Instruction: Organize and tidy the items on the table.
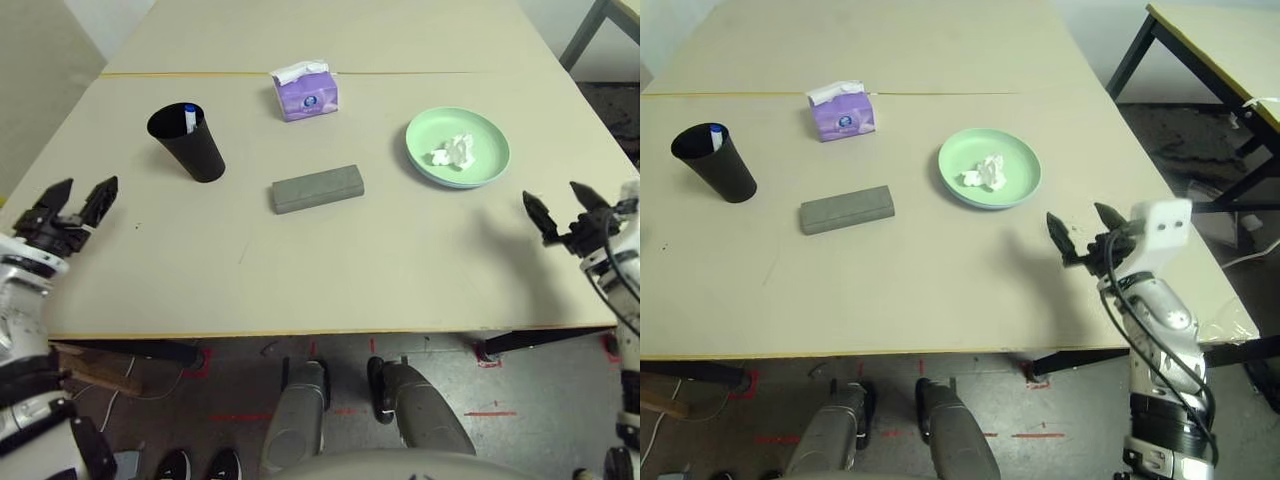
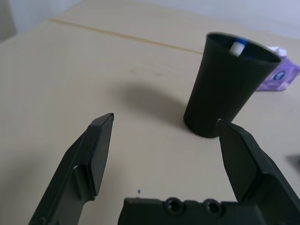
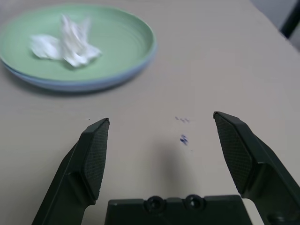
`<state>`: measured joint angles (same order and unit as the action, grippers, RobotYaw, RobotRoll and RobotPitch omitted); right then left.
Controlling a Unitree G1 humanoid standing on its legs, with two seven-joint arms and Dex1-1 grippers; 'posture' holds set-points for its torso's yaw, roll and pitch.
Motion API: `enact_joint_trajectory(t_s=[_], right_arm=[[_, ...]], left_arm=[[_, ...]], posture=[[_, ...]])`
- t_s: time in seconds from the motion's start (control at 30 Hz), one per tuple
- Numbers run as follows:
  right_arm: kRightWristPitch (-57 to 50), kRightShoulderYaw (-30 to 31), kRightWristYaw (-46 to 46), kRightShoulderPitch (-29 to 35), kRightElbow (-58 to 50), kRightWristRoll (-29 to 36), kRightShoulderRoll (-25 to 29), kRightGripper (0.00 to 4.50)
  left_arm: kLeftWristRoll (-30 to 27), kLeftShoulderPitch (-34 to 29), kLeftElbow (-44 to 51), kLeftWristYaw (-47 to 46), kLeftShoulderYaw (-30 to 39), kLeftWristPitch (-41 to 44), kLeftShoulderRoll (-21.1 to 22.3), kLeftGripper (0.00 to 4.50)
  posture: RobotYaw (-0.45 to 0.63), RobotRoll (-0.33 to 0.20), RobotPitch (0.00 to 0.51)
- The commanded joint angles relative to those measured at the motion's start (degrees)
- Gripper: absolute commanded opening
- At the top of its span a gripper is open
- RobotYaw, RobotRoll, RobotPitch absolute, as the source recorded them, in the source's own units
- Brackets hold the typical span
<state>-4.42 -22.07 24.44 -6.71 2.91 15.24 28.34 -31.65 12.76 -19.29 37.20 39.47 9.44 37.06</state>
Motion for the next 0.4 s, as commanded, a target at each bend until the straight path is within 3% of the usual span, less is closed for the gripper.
enact_joint_trajectory(t_s=[0.03, 0.4], right_arm=[[2.4, -1.4, -3.1, 0.7, 1.6, -1.0, -1.1, 4.50], [3.8, 0.2, -3.9, 1.3, -0.3, 0.3, -3.7, 4.50]], left_arm=[[-0.3, -1.2, 2.7, -1.9, -0.1, 0.3, -0.4, 4.48], [-0.9, -2.2, 6.1, -2.7, -0.1, 1.6, 1.4, 4.48]], posture=[[0.00, 0.000, 0.257], [0.03, 0.000, 0.270]])
